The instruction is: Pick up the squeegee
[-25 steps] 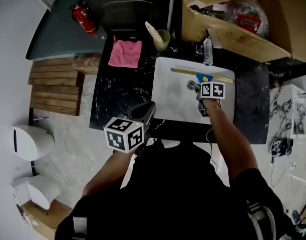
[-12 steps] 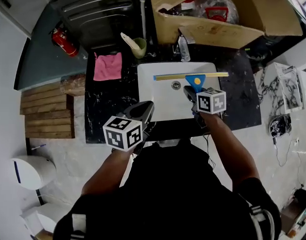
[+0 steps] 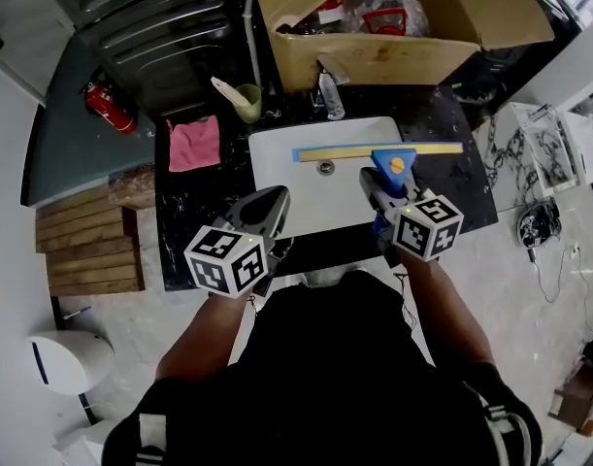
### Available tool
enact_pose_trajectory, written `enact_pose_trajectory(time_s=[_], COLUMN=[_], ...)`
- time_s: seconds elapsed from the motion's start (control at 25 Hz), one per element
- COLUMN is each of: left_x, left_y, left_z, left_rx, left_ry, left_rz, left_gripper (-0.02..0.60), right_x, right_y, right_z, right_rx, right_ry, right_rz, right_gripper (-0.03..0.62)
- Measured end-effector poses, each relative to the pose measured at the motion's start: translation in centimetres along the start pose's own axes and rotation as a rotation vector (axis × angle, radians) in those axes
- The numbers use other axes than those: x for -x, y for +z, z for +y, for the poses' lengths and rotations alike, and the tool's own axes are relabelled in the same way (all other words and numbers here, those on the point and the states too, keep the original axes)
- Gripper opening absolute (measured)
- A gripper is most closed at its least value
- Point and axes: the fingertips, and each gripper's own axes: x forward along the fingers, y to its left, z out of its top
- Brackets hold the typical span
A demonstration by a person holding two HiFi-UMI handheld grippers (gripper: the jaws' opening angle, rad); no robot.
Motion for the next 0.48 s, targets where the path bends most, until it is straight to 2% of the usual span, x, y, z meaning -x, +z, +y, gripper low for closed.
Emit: enact_pose_trajectory(time_s=[0.28,0.48], left_x=[1.0,1.6], left_y=[1.2,1.5], left_z=[-1.6,-3.5], left_rx=[-0.029,-0.074], left_ry=[0.017,0.041], left_rz=[-0.073,-0.117], left_gripper=[0.017,0.017], right_x=[3.9,6.9], right_y=[2.9,4.5], right_z=[1.4,1.7], right_rx=[0.085,0.178], right_ry=[-0.028,-0.003], right_rz=[-0.136,-0.216], right_gripper=[0.009,0.009])
